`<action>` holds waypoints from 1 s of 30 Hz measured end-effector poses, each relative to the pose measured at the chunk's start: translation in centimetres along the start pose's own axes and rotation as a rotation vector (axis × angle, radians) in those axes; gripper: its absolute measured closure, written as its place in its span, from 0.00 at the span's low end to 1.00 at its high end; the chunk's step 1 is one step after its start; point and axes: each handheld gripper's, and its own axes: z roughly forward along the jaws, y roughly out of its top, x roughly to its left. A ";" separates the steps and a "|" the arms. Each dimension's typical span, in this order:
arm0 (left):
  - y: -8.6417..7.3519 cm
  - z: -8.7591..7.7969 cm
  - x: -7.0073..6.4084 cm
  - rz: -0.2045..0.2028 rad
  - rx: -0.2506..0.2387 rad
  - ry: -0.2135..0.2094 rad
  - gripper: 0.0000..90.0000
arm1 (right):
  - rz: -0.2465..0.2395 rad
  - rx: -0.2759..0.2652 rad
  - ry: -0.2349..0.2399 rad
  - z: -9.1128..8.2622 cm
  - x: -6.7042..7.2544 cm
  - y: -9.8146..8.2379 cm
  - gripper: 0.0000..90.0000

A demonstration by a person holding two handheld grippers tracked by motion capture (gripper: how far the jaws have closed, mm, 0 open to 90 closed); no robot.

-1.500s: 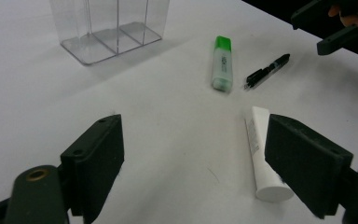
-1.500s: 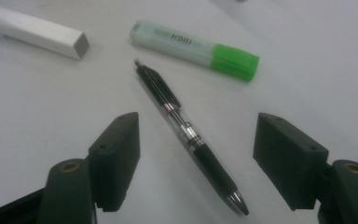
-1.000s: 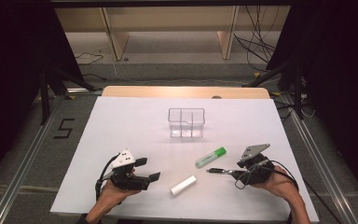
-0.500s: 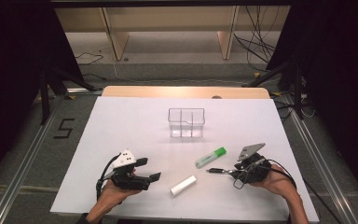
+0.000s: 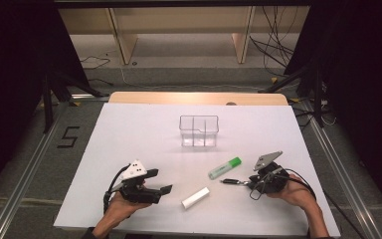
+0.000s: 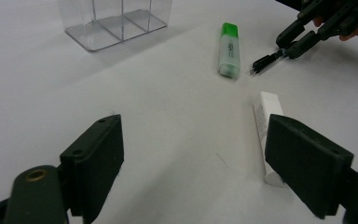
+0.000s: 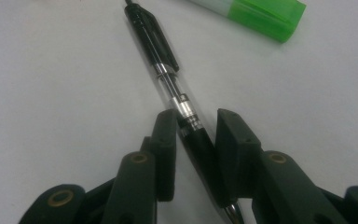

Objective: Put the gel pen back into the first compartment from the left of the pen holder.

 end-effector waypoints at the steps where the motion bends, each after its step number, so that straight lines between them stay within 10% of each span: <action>1: 0.0 0.0 0.0 0.000 0.000 0.000 0.21 | 0.000 0.000 0.000 0.0 0.0 0.0 0.78; 21: -0.1 0.2 0.1 0.001 0.012 0.001 0.22 | -0.100 0.033 -0.002 -0.3 1.1 0.1 0.88; 30: -0.1 0.2 0.1 0.000 0.015 0.002 0.22 | -0.155 -0.041 -0.016 -1.9 2.2 0.5 0.89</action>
